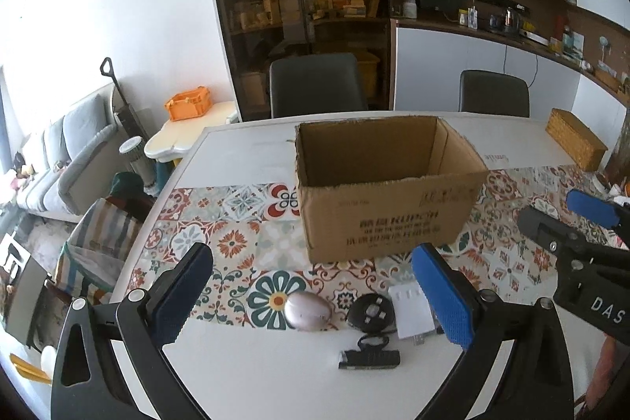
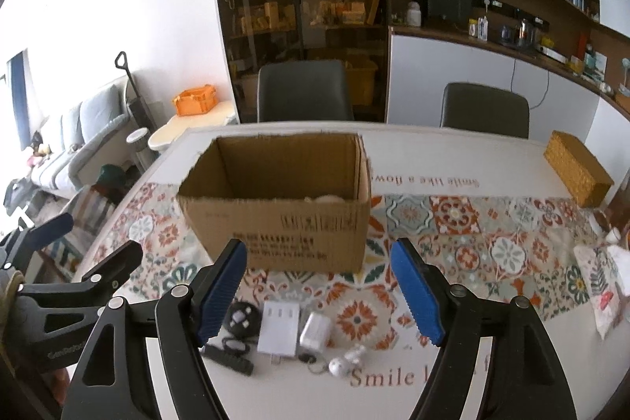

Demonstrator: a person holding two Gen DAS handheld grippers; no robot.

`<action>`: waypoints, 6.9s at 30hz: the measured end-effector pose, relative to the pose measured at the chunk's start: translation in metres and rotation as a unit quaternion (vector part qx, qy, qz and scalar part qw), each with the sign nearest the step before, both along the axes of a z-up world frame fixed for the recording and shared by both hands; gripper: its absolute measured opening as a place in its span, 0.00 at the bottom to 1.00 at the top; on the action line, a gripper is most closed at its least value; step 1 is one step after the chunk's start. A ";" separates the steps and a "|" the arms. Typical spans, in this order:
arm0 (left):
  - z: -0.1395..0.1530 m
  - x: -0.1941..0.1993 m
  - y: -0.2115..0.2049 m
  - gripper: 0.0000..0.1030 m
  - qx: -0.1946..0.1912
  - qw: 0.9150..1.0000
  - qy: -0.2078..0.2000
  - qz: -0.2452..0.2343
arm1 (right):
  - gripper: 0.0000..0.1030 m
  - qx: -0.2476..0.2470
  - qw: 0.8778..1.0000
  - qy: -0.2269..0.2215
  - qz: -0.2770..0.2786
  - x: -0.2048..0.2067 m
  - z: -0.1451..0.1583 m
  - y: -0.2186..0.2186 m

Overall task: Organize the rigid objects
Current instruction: 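Open both grippers and withdraw them from the box, then close the left gripper on the black bike light, then lift the bike light with the left gripper while the right gripper grasps the white figurine, then carry the bike light and figurine over the cardboard box and lower them inside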

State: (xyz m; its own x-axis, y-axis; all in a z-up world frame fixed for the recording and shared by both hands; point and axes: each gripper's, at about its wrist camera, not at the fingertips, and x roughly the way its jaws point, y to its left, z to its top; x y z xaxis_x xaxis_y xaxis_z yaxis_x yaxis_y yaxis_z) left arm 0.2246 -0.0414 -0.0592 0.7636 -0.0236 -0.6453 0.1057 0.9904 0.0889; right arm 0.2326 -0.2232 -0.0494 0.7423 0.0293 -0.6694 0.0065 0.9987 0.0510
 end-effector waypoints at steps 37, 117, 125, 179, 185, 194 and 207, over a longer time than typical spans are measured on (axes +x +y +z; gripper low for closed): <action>-0.166 -0.021 -0.032 1.00 0.023 0.988 0.144 -0.045 | 0.73 -0.018 0.986 0.167 0.000 -0.049 -0.136 -0.004; -0.171 -0.024 -0.074 0.70 0.021 0.995 0.096 0.034 | 0.52 -0.046 0.967 0.163 0.189 0.017 -0.191 -0.016; -0.158 -0.025 -0.064 0.70 0.013 0.995 0.094 0.024 | 0.52 -0.024 0.975 0.149 0.161 0.004 -0.179 -0.017; 0.034 0.013 0.005 0.70 -0.083 0.994 -0.040 -0.064 | 0.52 0.036 0.996 -0.062 0.046 -0.013 0.025 0.018; 0.049 0.038 0.004 0.70 -0.085 0.994 -0.038 -0.061 | 0.52 0.033 0.995 -0.079 0.042 0.003 0.038 0.015; 0.062 0.081 -0.007 0.70 -0.083 0.993 -0.026 -0.081 | 0.52 0.045 0.995 -0.077 0.035 0.045 0.050 0.007; 0.064 0.145 -0.022 0.70 -0.071 0.993 0.019 -0.089 | 0.52 0.028 0.999 -0.040 0.019 0.111 0.056 0.000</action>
